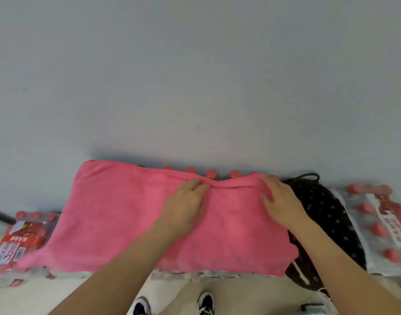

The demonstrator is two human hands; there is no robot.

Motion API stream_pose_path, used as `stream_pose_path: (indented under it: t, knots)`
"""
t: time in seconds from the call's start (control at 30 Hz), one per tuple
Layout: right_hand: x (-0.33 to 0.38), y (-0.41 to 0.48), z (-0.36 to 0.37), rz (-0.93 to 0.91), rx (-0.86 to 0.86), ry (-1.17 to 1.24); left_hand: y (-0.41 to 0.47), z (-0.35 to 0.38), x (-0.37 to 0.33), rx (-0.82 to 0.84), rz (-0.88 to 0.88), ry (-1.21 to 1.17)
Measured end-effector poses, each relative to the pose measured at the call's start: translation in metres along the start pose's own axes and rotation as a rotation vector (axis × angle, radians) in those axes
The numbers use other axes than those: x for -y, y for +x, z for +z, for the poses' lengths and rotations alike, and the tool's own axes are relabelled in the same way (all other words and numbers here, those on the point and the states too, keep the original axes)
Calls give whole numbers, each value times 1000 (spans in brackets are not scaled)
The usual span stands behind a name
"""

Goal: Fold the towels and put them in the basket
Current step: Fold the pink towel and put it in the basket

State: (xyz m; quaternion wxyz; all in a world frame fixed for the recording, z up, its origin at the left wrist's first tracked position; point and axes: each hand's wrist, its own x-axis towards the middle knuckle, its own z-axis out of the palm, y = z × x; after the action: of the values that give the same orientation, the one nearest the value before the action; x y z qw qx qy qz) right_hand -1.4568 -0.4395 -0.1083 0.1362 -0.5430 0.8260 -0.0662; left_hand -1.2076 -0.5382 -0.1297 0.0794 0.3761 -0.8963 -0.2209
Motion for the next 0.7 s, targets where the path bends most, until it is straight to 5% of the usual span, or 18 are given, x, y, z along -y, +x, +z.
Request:
stream_pose_path:
  t: [0.43, 0.7]
  knots:
    - [-68, 65, -14, 38, 186, 157, 80, 6, -18, -167, -196, -75]
    - [-54, 58, 14, 124, -216, 569, 74, 20, -39, -415, -203, -29]
